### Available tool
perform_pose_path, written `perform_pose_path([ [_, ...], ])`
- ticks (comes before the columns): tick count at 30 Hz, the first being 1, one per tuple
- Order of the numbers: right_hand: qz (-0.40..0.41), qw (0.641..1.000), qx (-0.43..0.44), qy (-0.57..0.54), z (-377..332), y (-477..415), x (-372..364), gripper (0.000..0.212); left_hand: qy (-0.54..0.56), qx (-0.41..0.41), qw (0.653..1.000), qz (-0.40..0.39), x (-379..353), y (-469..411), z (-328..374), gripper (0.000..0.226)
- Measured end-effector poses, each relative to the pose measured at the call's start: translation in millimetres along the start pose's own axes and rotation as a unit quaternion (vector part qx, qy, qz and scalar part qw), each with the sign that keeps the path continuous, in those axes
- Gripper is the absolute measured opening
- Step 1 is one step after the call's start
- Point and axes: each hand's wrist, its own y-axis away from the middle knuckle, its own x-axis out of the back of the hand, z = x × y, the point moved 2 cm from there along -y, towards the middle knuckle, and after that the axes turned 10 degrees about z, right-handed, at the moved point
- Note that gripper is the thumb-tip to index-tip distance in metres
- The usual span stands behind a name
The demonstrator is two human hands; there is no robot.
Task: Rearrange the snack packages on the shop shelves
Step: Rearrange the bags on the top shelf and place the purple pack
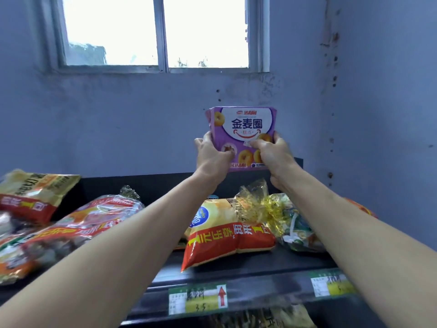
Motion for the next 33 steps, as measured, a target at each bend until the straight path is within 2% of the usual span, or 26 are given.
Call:
perform_pose_path([
  [4, 0.005, 0.998, 0.047, 0.031, -11.0, 36.8, -16.6, 0.050, 0.007, -0.009, 0.998, 0.057, 33.0, 17.1, 8.3, 0.052],
  [12, -0.059, 0.997, 0.048, 0.001, -32.9, 112.4, -79.5, 0.068, -0.027, -0.015, 0.992, 0.120, 132.3, 34.6, 16.7, 0.054],
  [17, -0.124, 0.990, 0.049, -0.033, -54.2, 173.3, -165.8, 0.078, -0.061, -0.035, 0.981, 0.178, 239.0, 34.1, 26.2, 0.049],
  [23, -0.222, 0.973, 0.010, -0.069, -69.7, 286.6, -310.7, 0.087, -0.143, -0.046, 0.956, 0.251, 418.1, 30.6, 18.1, 0.045],
  [28, -0.285, 0.954, -0.028, -0.094, -81.3, 362.8, -418.1, 0.078, -0.163, -0.031, 0.947, 0.274, 556.3, 14.3, 3.9, 0.047],
  [30, -0.294, 0.950, -0.039, -0.098, -82.1, 380.9, -451.0, 0.077, -0.159, -0.025, 0.949, 0.272, 596.0, 4.0, -3.8, 0.049],
  [33, -0.314, 0.943, -0.053, -0.097, -79.2, 398.0, -488.2, 0.062, -0.168, -0.013, 0.950, 0.262, 639.6, -10.3, -20.6, 0.049],
])
